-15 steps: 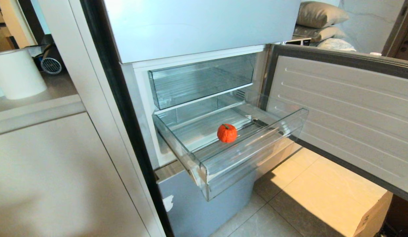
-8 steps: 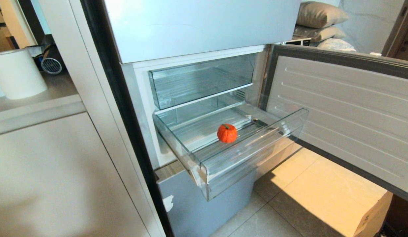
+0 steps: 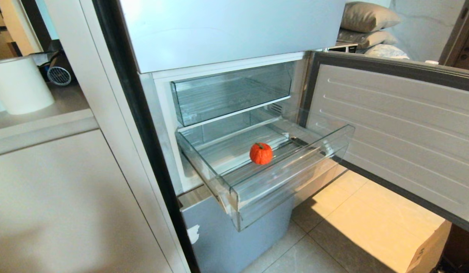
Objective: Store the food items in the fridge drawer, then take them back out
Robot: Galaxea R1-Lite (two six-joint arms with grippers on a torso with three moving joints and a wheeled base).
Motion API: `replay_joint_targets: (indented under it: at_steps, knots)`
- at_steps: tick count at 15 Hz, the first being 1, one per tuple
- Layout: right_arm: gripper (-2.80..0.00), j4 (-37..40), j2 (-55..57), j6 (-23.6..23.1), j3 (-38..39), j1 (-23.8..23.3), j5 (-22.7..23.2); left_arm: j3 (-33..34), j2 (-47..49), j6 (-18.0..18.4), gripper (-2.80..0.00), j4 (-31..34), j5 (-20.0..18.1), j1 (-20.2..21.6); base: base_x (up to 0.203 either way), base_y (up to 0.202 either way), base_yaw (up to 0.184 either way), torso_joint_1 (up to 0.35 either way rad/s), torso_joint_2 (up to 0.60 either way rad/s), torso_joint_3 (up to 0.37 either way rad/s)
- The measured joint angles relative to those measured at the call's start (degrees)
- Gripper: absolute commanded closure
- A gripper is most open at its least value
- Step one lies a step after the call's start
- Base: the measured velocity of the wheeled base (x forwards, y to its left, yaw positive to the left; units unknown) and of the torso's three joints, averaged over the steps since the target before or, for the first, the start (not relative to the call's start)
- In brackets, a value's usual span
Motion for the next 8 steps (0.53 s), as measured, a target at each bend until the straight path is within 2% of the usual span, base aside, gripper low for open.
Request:
replay_joint_targets:
  at_steps: [3, 8]
  knots:
    - [-2.80, -8.23, 11.10, -0.44, -1.66, 1.12, -0.30, 0.00, 0.00, 0.00, 0.00, -0.02, 0.00, 0.02, 0.000, 0.000, 0.000, 0.000, 0.00, 0.000]
    - [-2.80, -14.53, 25.84, -2.72, -7.61, 2.22, 0.02, 0.00, 0.00, 0.00, 0.00, -0.01, 0.00, -0.02, 0.000, 0.000, 0.000, 0.000, 0.00, 0.000]
